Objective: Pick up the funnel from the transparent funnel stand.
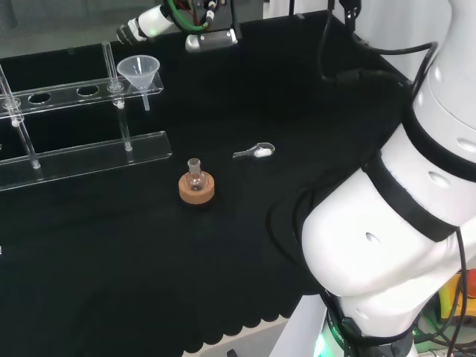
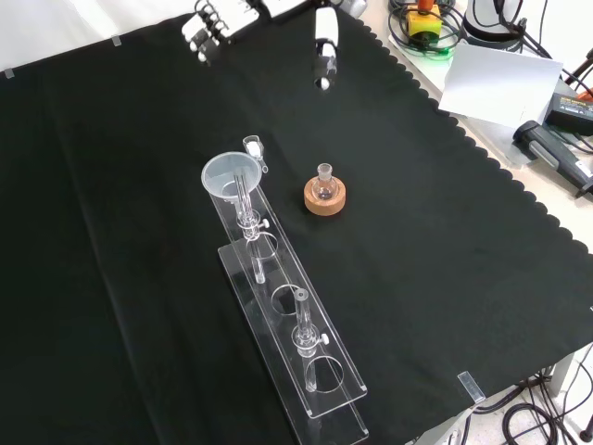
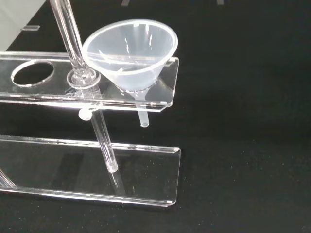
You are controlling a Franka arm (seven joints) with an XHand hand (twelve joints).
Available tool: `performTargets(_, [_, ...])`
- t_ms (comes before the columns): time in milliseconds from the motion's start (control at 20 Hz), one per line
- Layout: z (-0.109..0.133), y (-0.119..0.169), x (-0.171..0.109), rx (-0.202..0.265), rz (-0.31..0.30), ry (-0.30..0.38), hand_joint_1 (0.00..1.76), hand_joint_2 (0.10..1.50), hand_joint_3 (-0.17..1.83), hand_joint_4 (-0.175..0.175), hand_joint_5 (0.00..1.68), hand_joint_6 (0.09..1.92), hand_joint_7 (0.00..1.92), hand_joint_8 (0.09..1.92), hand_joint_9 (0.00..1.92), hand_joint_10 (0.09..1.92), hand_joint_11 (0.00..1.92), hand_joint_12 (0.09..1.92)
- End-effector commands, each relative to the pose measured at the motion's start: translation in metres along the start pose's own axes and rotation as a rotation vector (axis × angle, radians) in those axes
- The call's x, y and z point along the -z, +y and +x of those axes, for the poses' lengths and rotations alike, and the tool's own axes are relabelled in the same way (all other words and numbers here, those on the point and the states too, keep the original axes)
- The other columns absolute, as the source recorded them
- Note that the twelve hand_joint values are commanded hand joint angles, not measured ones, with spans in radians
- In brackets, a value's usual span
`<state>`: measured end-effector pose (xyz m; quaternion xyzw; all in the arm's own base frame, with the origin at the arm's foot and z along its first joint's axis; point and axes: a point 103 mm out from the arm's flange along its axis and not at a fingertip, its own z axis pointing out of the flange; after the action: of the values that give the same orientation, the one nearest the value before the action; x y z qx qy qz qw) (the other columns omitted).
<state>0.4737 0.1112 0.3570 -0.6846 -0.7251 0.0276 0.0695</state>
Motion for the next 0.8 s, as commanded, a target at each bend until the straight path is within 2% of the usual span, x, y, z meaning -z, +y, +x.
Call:
performTargets(50, [0.009,0.019,-0.013,0.0,0.017,0.004,0.32,0.63,0.09,-0.053,0.0,0.09,0.01,0.09,0.0,0.09,0.0,0.09])
performTargets(450, [0.022,0.04,-0.028,0.011,0.04,-0.006,0.32,0.63,0.08,-0.053,0.0,0.09,0.0,0.09,0.0,0.09,0.0,0.09])
performTargets(600, [0.023,0.047,-0.03,0.015,0.029,-0.009,0.32,0.64,0.08,-0.053,0.0,0.09,0.0,0.09,0.0,0.09,0.0,0.09])
performTargets(800, [0.024,0.064,-0.035,-0.008,0.015,-0.009,0.32,0.64,0.08,-0.053,0.0,0.09,0.0,0.09,0.0,0.09,0.0,0.09])
